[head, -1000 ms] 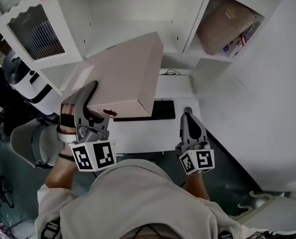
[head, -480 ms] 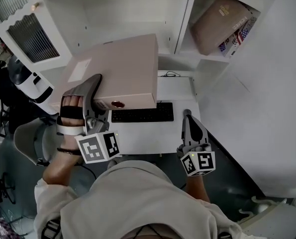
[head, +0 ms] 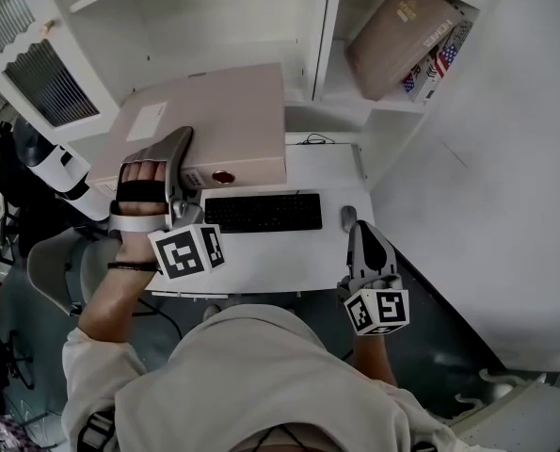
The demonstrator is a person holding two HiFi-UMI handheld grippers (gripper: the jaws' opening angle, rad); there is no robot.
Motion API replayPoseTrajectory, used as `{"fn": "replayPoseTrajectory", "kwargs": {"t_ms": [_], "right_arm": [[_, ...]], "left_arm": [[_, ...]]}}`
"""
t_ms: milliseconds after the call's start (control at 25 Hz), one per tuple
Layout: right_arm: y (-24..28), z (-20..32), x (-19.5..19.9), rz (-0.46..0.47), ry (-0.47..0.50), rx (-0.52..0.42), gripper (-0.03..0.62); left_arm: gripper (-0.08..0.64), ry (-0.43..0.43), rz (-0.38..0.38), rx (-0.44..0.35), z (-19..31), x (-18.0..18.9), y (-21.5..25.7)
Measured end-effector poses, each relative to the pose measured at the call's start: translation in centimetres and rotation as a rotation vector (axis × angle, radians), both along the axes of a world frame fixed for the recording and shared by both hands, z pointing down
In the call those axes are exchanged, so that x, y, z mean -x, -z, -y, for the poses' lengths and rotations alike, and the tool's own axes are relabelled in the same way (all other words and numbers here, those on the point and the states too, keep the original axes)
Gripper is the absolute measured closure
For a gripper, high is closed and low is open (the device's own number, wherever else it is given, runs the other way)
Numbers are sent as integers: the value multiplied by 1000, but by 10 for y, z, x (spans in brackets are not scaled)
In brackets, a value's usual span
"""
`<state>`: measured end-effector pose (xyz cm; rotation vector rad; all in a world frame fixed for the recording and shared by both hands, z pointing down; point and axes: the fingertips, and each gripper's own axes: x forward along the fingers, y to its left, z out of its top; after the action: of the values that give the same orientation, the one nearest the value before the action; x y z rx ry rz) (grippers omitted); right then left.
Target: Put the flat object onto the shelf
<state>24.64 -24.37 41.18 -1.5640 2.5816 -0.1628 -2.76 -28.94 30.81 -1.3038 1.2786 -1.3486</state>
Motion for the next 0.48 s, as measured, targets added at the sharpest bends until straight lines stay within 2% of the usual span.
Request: {"fn": "replayPoseTrajectory", "kwargs": {"t_ms": [480], "right_arm": [[-9, 10, -28, -4, -54, 22, 589]], "left_arm": [[299, 24, 78, 36, 41, 0, -20]]}}
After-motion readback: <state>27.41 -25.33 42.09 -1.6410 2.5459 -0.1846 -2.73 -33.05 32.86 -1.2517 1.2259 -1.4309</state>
